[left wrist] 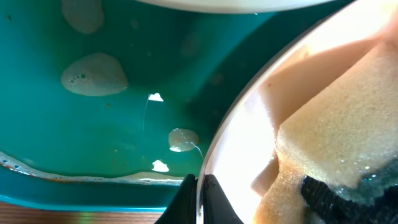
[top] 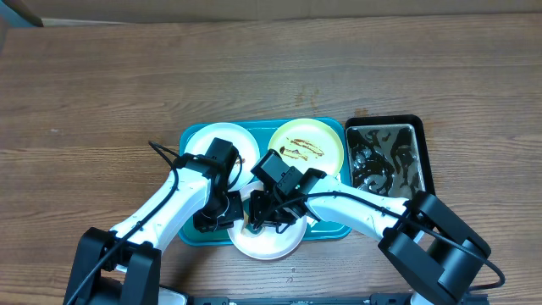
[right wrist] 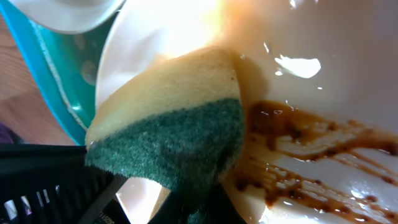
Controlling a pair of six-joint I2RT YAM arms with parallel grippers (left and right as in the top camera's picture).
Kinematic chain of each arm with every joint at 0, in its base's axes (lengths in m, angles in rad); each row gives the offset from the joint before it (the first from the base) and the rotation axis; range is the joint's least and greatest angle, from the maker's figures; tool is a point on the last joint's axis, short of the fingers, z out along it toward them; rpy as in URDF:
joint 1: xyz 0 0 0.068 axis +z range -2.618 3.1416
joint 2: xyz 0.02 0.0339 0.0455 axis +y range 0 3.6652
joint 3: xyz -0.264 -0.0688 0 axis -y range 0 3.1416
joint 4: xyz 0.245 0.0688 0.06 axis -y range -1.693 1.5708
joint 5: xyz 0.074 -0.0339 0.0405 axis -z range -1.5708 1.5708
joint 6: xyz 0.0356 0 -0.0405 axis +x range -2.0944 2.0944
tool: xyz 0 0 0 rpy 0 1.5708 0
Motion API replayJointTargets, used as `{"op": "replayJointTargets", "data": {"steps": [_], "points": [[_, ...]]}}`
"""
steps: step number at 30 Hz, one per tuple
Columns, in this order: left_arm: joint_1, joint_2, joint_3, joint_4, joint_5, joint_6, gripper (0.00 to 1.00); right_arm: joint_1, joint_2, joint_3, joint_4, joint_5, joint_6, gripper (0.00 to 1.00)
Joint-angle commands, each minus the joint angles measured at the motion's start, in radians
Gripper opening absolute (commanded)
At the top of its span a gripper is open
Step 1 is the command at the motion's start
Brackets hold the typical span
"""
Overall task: Clean dirty plates on tray and stack at the side
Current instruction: 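Scrub the front white plate with the sponge while left gripper holds it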
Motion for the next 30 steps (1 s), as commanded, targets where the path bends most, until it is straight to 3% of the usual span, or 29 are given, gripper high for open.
{"op": "replayJointTargets", "data": {"steps": [1, 6, 21, 27, 30], "points": [[-0.007, 0.010, -0.006, 0.003, -0.010, 0.001, 0.04, 0.005, 0.004, -0.020, -0.051, 0.125, 0.011, 0.04], [-0.007, 0.010, -0.006, -0.004, -0.010, 0.001, 0.04, -0.024, 0.004, -0.020, -0.182, 0.311, 0.011, 0.04], [-0.006, 0.010, -0.006, -0.011, -0.011, 0.001, 0.04, -0.098, 0.004, 0.034, -0.422, 0.448, -0.009, 0.04], [-0.006, 0.010, -0.006, -0.006, -0.011, 0.001, 0.04, -0.111, 0.004, 0.211, -0.495, 0.404, -0.306, 0.04], [-0.006, 0.010, -0.006, -0.006, -0.011, 0.001, 0.04, -0.087, 0.004, 0.261, -0.490, 0.320, -0.366, 0.04]]}}
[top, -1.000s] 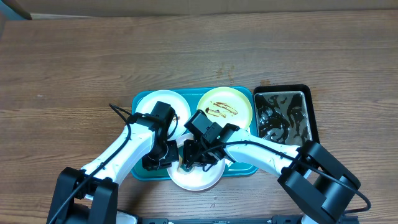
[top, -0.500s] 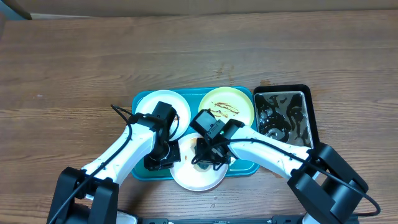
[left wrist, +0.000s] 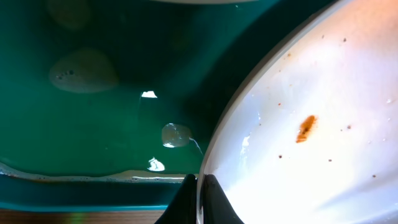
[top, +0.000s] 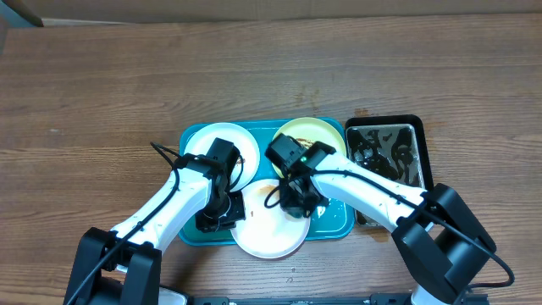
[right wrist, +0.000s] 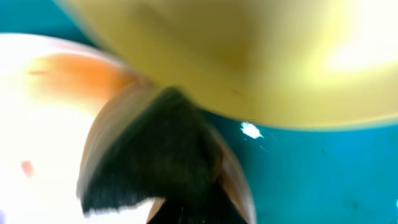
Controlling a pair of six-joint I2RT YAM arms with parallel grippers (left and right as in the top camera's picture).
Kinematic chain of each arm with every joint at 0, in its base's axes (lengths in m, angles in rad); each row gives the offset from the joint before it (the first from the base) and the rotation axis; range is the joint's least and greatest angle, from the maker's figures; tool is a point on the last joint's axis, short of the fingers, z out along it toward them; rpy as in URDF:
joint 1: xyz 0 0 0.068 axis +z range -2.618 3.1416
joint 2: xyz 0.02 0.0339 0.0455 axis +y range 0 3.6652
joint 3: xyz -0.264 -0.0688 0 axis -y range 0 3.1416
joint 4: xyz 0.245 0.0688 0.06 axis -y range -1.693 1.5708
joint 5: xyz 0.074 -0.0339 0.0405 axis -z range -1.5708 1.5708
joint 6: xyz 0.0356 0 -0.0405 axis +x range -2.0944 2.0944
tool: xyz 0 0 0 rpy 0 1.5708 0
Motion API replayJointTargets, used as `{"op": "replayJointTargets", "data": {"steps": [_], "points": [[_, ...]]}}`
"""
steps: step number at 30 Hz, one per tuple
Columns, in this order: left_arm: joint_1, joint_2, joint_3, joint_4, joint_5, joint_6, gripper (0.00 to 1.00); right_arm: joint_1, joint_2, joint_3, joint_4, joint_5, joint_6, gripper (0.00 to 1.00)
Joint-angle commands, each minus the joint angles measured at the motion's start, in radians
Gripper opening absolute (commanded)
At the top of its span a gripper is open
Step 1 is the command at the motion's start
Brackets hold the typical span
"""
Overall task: Clean dirty plates on tray and stack at the side
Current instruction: 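Scrub the front white plate with the sponge while left gripper holds it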
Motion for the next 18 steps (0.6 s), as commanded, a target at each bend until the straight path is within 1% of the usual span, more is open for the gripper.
{"op": "replayJointTargets", "data": {"steps": [1, 4, 8, 11, 14, 18], "points": [[0.000, 0.010, -0.006, -0.006, -0.038, 0.001, 0.04, 0.022, 0.000, 0.068, 0.025, -0.048, -0.126, 0.04], [0.000, 0.010, -0.006, -0.006, -0.038, 0.001, 0.04, 0.054, 0.000, 0.062, 0.073, -0.122, -0.118, 0.04], [0.000, 0.010, -0.006, -0.006, -0.038, 0.001, 0.04, 0.111, 0.000, 0.043, 0.140, -0.134, -0.058, 0.04], [0.000, 0.010, -0.006, -0.006, -0.038, 0.001, 0.04, 0.138, 0.000, 0.019, 0.187, -0.134, 0.016, 0.04], [0.000, 0.010, -0.006, -0.006, -0.038, 0.001, 0.04, 0.145, 0.000, -0.005, 0.228, -0.135, 0.121, 0.04], [0.000, 0.010, -0.006, -0.006, -0.038, 0.001, 0.04, 0.146, 0.000, -0.036, 0.271, -0.135, 0.217, 0.04]]}}
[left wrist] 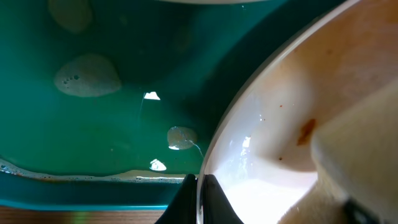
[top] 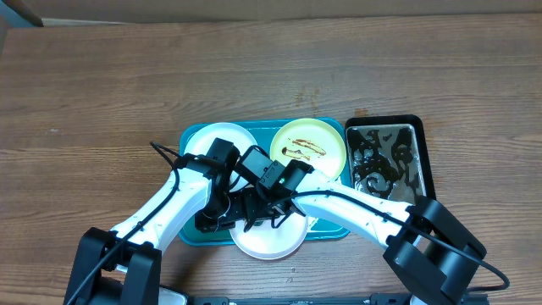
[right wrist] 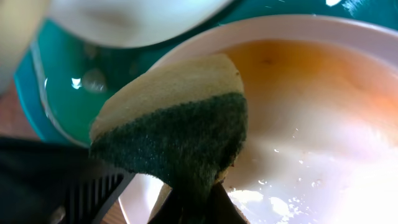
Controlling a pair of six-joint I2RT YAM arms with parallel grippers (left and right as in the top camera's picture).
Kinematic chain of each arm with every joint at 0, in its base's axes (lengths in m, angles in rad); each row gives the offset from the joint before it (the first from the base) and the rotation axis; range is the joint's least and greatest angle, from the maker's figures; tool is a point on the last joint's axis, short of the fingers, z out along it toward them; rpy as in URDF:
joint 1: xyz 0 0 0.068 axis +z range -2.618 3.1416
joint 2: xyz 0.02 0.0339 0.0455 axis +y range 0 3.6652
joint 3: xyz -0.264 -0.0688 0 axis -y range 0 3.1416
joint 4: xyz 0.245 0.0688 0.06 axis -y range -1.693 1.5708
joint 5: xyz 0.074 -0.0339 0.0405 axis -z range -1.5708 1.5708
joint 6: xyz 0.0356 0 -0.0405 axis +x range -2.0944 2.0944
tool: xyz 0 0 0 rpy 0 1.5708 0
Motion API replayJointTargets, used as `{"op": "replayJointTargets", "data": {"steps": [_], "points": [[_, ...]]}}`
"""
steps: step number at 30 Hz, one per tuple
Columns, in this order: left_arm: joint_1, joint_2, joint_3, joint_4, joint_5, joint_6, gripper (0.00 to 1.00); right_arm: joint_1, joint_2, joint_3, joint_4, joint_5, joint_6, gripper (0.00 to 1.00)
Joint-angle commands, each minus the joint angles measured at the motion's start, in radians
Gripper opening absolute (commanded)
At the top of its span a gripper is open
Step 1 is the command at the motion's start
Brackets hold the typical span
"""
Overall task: Clean dirty plates on tray and stack at the side
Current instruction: 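Scrub the front white plate with the sponge while left gripper holds it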
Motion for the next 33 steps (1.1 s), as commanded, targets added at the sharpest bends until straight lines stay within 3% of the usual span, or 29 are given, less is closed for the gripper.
{"op": "replayJointTargets", "data": {"steps": [1, 5, 18, 33], "points": [[0.000, 0.010, -0.006, -0.003, -0.029, 0.001, 0.04, -0.003, 0.000, -0.035, 0.034, -0.005, 0.137, 0.04], [0.000, 0.010, -0.006, -0.003, -0.029, 0.001, 0.04, -0.003, 0.000, -0.076, 0.076, -0.006, 0.198, 0.04], [0.000, 0.010, -0.006, -0.003, -0.029, 0.000, 0.04, -0.002, 0.000, -0.142, 0.248, -0.169, 0.193, 0.04], [0.000, 0.010, -0.006, -0.011, -0.030, 0.001, 0.04, -0.061, 0.000, -0.142, -0.003, 0.137, 0.192, 0.04]]}}
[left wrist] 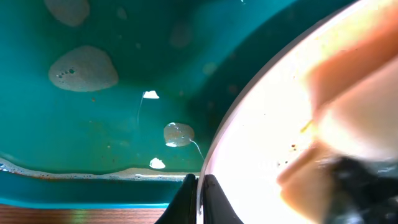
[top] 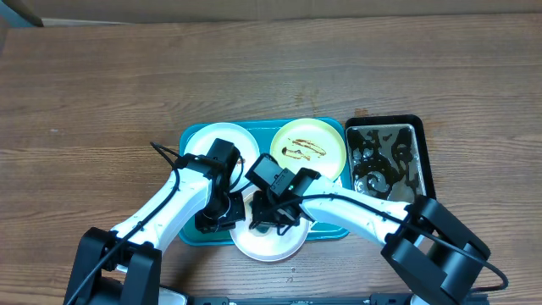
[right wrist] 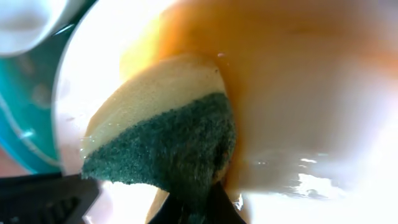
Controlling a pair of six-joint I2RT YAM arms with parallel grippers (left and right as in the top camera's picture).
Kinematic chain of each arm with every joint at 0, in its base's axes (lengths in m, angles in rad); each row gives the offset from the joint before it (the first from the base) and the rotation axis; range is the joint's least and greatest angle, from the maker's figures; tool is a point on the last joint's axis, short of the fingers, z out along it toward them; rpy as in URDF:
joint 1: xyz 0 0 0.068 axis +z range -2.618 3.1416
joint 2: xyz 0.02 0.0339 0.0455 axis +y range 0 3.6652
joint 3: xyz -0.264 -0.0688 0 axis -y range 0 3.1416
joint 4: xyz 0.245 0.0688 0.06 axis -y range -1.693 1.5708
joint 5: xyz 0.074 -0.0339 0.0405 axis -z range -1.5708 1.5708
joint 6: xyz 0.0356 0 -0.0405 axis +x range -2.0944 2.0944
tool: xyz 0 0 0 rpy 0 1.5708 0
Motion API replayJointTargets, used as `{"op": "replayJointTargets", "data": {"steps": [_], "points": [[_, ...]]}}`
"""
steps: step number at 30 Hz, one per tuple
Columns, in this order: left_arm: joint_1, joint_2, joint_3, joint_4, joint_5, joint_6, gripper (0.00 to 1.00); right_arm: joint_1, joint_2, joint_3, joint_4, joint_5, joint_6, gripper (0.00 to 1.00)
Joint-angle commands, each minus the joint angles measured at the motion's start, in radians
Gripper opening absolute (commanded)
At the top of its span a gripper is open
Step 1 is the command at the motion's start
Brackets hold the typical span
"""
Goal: Clean dirty plates on tray and stack at the side
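A teal tray (top: 193, 141) holds three plates. The near white plate (top: 269, 246) overhangs the tray's front edge; my left gripper (left wrist: 200, 183) is shut on its rim (left wrist: 211, 149). My right gripper (right wrist: 193, 208) is shut on a yellow and green sponge (right wrist: 168, 140) pressed onto this plate's wet, brown-smeared inside (right wrist: 298, 93). In the left wrist view the sponge (left wrist: 348, 143) shows blurred over the plate. A white plate (top: 193, 146) lies at the tray's back left. A yellow-green plate (top: 306, 144) with brown sauce lies at the back right.
A black tray of dark soapy water (top: 389, 157) stands right of the teal tray. Foam patches and water (left wrist: 84, 68) lie on the teal tray's floor. Bare wooden table (top: 254, 68) surrounds everything.
The right gripper with the sponge has shifted a little right and toward the plate's centre. The left gripper keeps its hold on the rim.
The sponge was first on the near plate beside thick brown sauce. Then the right gripper was over by the yellow plate, leaving only specks on the white plate. It was back on the plate's left part afterwards, and now sits nearer its middle over a thin brown film.
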Motion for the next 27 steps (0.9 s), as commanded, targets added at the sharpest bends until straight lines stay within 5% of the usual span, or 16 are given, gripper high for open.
{"op": "replayJointTargets", "data": {"steps": [1, 16, 27], "points": [[0.000, 0.010, -0.006, -0.007, -0.032, 0.001, 0.04, -0.044, 0.014, -0.022, -0.064, 0.153, -0.011, 0.04], [0.002, 0.004, -0.003, -0.015, -0.039, 0.001, 0.04, -0.174, 0.002, -0.019, -0.311, 0.294, -0.219, 0.04], [0.002, -0.054, 0.031, -0.020, -0.039, 0.001, 0.04, -0.172, -0.275, 0.062, -0.350, 0.207, -0.322, 0.04]]}}
